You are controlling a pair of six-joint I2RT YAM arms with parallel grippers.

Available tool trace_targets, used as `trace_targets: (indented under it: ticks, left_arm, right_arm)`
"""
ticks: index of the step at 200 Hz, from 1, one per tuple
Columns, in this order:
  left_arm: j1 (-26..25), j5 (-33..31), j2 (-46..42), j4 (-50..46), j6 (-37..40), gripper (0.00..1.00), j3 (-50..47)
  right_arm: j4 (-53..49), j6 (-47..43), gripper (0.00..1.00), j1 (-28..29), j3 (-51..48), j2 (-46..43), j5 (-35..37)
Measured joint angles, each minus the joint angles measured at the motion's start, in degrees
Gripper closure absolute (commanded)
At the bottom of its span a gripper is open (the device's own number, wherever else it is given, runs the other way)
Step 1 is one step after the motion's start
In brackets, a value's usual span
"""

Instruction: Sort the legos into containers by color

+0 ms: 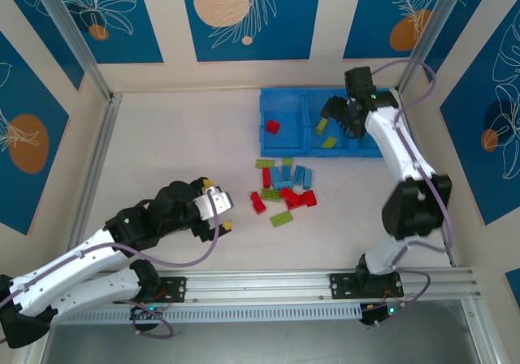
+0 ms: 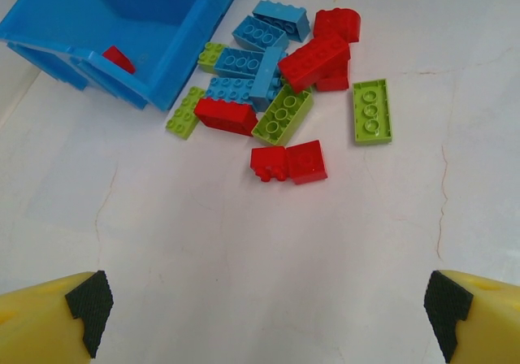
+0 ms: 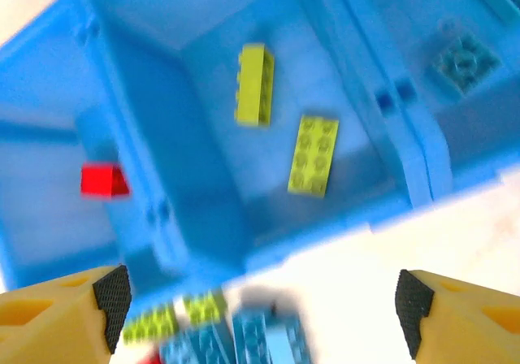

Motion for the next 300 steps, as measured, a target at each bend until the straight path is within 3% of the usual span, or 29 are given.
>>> trace_targets:
  ticks: [14, 52, 72, 103, 137, 172, 256, 300]
  left_arm:
    - [0.00, -0.02, 0.00, -0.02, 0.02, 0.00, 0.00]
    - [0.00, -0.02, 0.70, -0.22, 0.94, 0.00, 0.00]
    - [0.11, 0.00, 2.45, -0.39, 1.51, 0.00, 0.00]
    - [0.22, 0.46, 4.11, -1.29, 1.53, 0.00, 0.00]
    - [0.24, 0.39, 4.11, -1.46, 1.75, 0.00, 0.00]
    - [0.28, -0.09, 4.07, -1.49, 2.32, 0.00, 0.00]
    - [0.31, -0.04, 4.07, -1.49, 2.60, 0.00, 0.00]
    - [0.33, 0.26, 2.73, -1.40, 2.60, 0.00, -0.11]
  right_arm:
    - [0.79, -0.37, 0.13, 4.66, -7.72, -8.94, -0.13]
    - [1.22, 4.37, 0.18, 26.32, -28.28, -26.73, 0.15]
    - [1.84, 5.25, 0.17, 33.94, -35.32, -26.40, -0.74]
    - [2.49, 1.55, 0.05, 42.01, -37.92, -17.59, -0.04]
    - [5.09, -4.87, 0.02, 43.21, -36.35, -5.70, 1.25]
    - [9.60, -8.13, 0.04, 42.66, -35.85, -0.37, 1.20]
    - [12.94, -8.52, 0.41, 42.21, -35.12, 3.56, 2.14]
    - [12.00, -6.73, 0.47, 43.45, -37.07, -4.20, 1.40]
